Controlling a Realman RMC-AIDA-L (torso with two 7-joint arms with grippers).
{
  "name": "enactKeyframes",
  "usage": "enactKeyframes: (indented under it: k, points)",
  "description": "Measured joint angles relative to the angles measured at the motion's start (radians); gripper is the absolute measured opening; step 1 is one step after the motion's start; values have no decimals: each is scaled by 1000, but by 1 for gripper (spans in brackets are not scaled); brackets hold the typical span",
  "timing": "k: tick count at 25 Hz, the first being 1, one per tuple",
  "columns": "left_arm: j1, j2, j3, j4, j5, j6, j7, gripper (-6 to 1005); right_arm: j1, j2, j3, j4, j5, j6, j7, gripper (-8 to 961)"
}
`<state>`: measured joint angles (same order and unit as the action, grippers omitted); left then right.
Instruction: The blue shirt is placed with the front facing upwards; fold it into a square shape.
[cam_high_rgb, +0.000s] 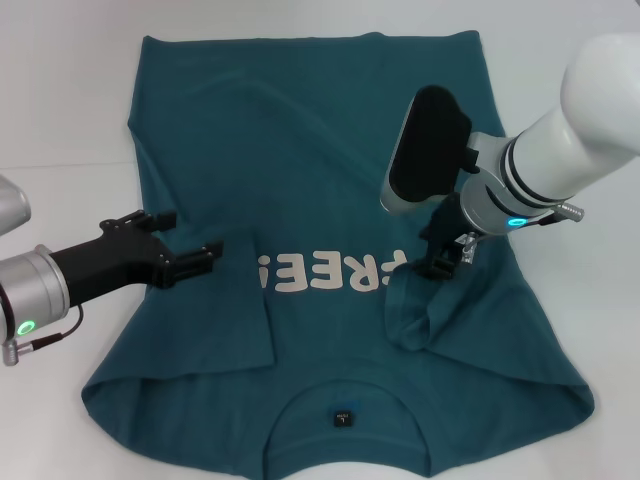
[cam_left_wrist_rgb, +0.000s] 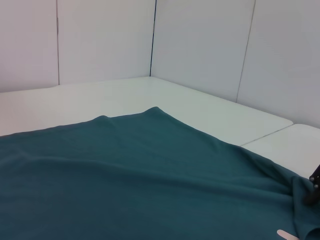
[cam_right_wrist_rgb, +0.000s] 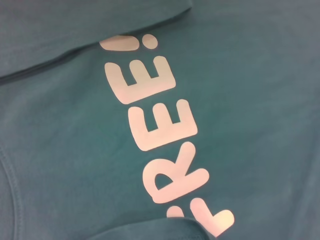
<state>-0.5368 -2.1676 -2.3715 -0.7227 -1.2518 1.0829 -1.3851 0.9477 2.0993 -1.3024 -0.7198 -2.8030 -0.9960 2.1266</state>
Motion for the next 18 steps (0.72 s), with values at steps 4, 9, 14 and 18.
enactKeyframes:
  k: [4, 9, 14, 18]
  points:
    - [0, 0, 1, 0, 0, 0, 0, 834, 6, 0, -2, 29, 1, 27, 0, 440]
    - [0, 0, 1, 0, 0, 0, 0, 834, 16, 0, -3, 76, 0, 80, 3, 442]
    - [0, 0, 4, 0, 0, 0, 0, 833, 35, 1, -3, 132, 0, 121, 11, 418]
    - [1, 2, 5, 0, 0, 0, 0, 833, 39, 1, -3, 147, 0, 146, 24, 376]
